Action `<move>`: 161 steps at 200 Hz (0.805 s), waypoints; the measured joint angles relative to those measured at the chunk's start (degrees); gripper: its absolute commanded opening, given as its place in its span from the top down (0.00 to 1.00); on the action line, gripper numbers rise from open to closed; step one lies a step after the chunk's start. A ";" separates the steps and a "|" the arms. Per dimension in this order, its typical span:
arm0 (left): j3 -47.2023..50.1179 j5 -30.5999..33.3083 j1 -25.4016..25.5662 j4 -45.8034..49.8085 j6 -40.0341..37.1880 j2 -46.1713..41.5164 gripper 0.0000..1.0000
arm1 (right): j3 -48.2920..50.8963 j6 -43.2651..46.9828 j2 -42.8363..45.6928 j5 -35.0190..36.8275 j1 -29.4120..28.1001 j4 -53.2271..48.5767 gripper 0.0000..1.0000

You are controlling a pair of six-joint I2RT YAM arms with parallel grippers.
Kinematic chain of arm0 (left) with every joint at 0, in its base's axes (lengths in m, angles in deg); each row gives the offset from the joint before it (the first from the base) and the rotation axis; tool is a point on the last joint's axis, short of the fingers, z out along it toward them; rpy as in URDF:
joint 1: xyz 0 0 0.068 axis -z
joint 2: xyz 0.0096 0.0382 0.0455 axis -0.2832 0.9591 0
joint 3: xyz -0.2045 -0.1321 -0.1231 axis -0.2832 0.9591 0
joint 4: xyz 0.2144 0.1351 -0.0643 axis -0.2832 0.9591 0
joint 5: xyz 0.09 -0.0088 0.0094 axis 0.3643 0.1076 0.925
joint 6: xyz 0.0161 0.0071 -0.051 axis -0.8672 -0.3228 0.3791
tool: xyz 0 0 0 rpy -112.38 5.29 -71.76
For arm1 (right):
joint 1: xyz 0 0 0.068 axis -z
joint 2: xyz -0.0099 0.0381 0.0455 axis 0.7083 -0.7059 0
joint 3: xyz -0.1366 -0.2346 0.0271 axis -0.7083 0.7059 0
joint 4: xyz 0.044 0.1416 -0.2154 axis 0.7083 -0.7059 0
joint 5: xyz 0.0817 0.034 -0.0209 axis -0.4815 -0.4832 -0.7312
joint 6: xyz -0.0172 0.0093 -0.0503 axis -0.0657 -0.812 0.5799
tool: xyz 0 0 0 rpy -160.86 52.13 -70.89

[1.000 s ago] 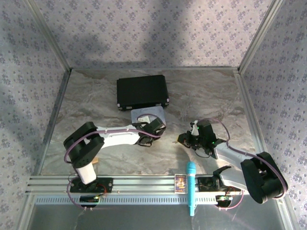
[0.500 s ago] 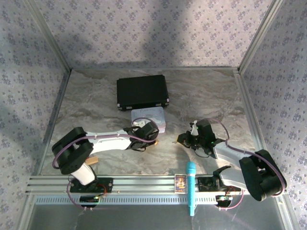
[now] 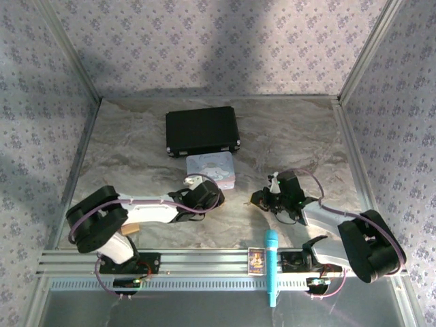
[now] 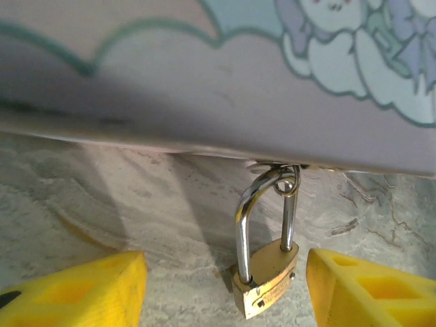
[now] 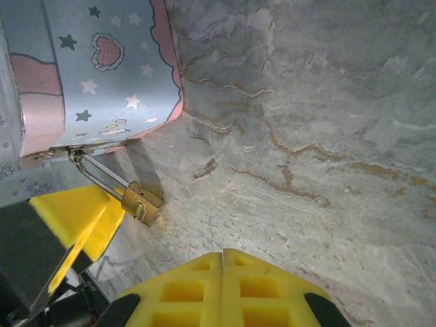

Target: Unlock the padlock with the key

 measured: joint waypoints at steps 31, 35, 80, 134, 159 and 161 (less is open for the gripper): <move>-2.03 1.07 0.39 0.68 -0.24 2.14 0.35 | 0.00 0.00 0.00 0.02 -0.28 0.00 1.00; -2.78 1.31 0.55 1.68 -0.17 2.69 0.35 | 0.00 0.00 0.00 0.04 -0.28 -0.02 1.00; -10.14 3.28 1.11 11.69 0.44 7.21 0.42 | 0.00 0.00 -0.09 0.24 -0.50 0.00 1.00; -12.90 3.65 1.11 17.18 -0.66 9.09 0.62 | -0.02 -0.83 -1.90 1.20 -3.10 0.92 1.00; -12.90 3.65 1.09 17.55 -1.11 8.96 0.66 | -0.02 -1.70 -2.95 1.64 -4.26 2.32 1.00; -12.90 3.65 1.09 17.57 -1.14 8.96 0.67 | -0.02 -1.70 -3.04 1.73 -4.35 2.40 1.00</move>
